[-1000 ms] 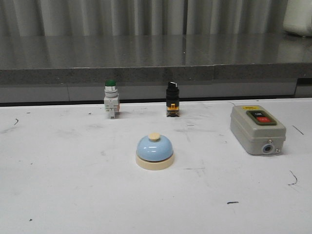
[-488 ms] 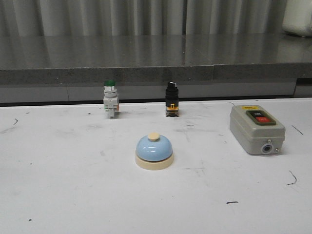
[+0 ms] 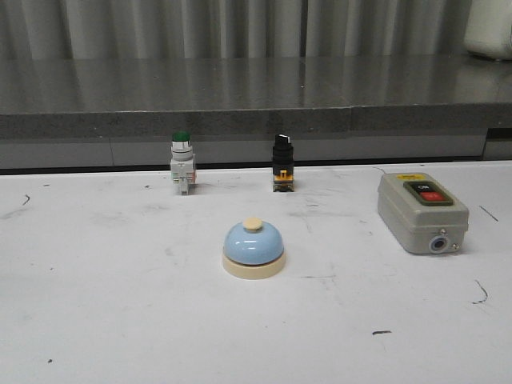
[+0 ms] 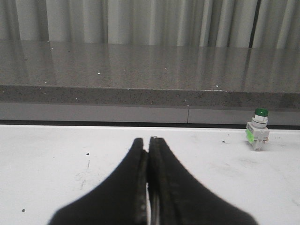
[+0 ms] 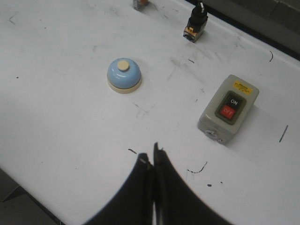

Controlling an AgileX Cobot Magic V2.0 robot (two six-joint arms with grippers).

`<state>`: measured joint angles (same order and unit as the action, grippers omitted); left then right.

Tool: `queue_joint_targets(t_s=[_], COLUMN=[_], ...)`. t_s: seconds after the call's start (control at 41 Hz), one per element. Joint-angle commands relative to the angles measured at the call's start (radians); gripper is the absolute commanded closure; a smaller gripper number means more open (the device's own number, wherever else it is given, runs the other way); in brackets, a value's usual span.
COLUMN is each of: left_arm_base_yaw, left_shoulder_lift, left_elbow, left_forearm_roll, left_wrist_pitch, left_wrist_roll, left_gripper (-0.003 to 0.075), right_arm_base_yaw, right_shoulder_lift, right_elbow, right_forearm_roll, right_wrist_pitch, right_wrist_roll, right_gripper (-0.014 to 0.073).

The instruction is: Place and press bell with both arms

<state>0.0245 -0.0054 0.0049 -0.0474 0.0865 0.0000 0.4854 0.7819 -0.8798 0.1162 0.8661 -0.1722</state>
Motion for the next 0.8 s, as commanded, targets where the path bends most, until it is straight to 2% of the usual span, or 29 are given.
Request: queue_joint_targets(t_s=[0.0,0.707,0.78], left_arm_base_yaw=[-0.009,-0.009,-0.009], left_shoulder_lift=[-0.017,-0.017,-0.017], left_elbow=[0.023,0.023,0.023], left_forearm_roll=[-0.007,-0.007,-0.007], left_wrist_pitch=[-0.086,-0.086,-0.086], left_wrist_roll=[0.0,0.0,0.0], left_gripper=[0.074,0.074,0.074], right_arm_base_yaw=[-0.005,-0.001,-0.001], right_shoulder_lift=[-0.006,-0.01,-0.037], right_elbow=[-0.025,-0.018,0.008], right_forearm_roll=[0.009,0.009,-0.037], right_wrist_pitch=[-0.06,-0.067,-0.091], right_wrist_roll=[-0.005,-0.005,-0.005], right_gripper=[0.0645,0.0645,0.0645])
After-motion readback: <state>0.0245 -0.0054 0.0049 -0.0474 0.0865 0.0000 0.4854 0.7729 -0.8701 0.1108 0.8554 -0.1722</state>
